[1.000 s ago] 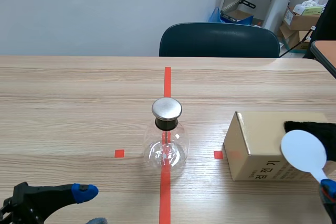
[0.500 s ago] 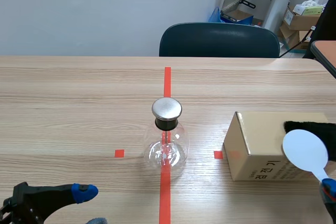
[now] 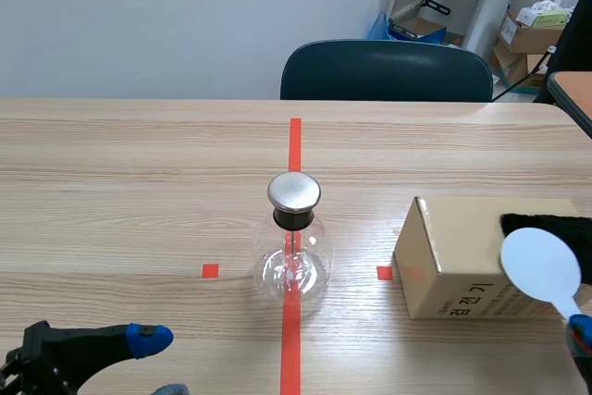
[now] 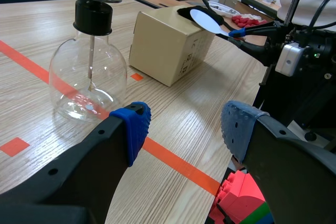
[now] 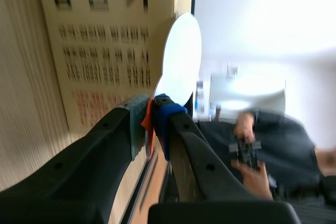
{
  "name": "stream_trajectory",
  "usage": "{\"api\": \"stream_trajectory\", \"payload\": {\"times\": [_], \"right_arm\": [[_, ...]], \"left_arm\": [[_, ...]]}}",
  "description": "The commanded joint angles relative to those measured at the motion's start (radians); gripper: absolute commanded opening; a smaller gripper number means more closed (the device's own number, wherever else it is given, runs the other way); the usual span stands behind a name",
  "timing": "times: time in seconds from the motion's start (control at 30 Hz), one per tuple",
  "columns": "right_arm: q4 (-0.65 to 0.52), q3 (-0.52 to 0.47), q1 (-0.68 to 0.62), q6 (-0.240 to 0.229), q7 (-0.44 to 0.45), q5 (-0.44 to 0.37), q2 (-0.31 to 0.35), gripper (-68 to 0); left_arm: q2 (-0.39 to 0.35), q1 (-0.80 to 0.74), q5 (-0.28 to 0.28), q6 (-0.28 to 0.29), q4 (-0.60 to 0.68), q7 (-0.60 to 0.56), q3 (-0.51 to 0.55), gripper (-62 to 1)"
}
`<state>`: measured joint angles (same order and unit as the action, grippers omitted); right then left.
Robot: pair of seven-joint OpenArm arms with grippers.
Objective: Do the electroscope experiment
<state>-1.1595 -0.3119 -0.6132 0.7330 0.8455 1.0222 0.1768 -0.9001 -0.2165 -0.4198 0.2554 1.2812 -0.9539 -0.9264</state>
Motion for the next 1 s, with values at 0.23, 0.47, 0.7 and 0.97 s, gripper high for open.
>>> {"api": "stream_trajectory", "payload": {"times": [0.23,0.47,0.7,0.97], "right_arm": [[0.005,-0.001,-0.004,-0.001,-0.036,-0.012,0.014,-65.8],[0.005,-0.001,-0.005,-0.001,-0.002,-0.019,0.011,-65.8],[0.005,-0.001,-0.003,-0.001,-0.120,-0.014,0.017,-65.8],[0.005,-0.001,-0.004,0.000,-0.031,-0.024,0.013,-65.8]], "left_arm": [[0.002,0.001,-0.002,0.001,0.018,-0.014,0.005,-28.1],[0.002,0.001,-0.002,0.001,0.018,-0.014,0.005,-28.1],[0.002,0.001,-0.002,0.001,0.018,-0.014,0.005,-28.1],[0.002,0.001,-0.002,0.001,0.018,-0.014,0.005,-28.1]]}}
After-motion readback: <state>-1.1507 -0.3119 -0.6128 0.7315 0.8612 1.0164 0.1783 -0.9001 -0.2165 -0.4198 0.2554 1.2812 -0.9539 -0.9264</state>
